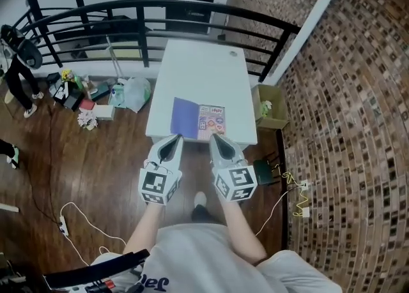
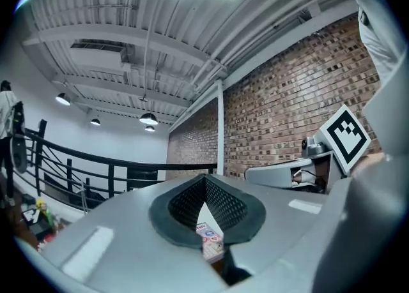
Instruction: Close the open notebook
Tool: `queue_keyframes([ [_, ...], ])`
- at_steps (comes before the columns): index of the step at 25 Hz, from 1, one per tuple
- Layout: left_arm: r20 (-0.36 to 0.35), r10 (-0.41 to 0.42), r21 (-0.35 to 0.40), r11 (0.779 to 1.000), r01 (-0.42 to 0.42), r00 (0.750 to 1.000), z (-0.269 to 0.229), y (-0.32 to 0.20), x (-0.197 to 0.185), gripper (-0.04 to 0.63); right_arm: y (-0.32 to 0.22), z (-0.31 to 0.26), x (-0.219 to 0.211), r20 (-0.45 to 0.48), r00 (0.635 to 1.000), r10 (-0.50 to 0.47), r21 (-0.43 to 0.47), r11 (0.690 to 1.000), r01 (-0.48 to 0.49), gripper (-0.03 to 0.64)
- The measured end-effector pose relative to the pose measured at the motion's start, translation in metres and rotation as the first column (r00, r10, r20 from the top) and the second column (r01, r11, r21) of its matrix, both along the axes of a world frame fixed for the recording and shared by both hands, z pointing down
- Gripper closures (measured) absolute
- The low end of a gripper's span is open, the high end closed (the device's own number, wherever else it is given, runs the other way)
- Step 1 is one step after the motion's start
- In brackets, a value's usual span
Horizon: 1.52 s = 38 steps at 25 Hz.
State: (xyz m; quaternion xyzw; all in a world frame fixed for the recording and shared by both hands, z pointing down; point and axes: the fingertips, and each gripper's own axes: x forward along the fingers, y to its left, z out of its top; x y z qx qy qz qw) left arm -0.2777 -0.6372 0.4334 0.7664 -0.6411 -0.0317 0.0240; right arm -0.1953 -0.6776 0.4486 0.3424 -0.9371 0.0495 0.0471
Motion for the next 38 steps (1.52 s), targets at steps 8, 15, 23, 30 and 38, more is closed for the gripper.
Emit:
queue_keyframes([
  [8,0.008,-0.105,-0.124,0.987,0.105,0.994,0.044,-0.074,-0.023,0.578,-0.084,0.003,-0.016,0.016,0.995,-0.102,-0.023,0.994,0.103,0.630],
  [15,-0.009,-0.129,-0.313,0.942,0.120,0.992,0.119,-0.097,-0.078,0.577,-0.107,0.046,-0.034,0.005,0.990,-0.141,-0.122,0.983,0.140,0.630],
  [23,-0.175,-0.079,-0.518,0.855,-0.024,0.981,0.220,-0.112,-0.105,0.434,-0.120,0.077,-0.035,-0.073,0.990,-0.120,-0.183,0.977,0.105,0.630],
  [30,-0.295,-0.061,-0.613,0.777,-0.140,0.954,0.293,-0.126,-0.094,0.353,-0.122,0.100,-0.032,-0.118,0.988,-0.104,-0.224,0.972,0.075,0.630],
  [38,-0.346,-0.100,-0.652,0.740,-0.162,0.933,0.326,-0.136,-0.091,0.358,-0.121,0.115,-0.019,-0.134,0.989,-0.062,-0.254,0.967,0.027,0.630],
])
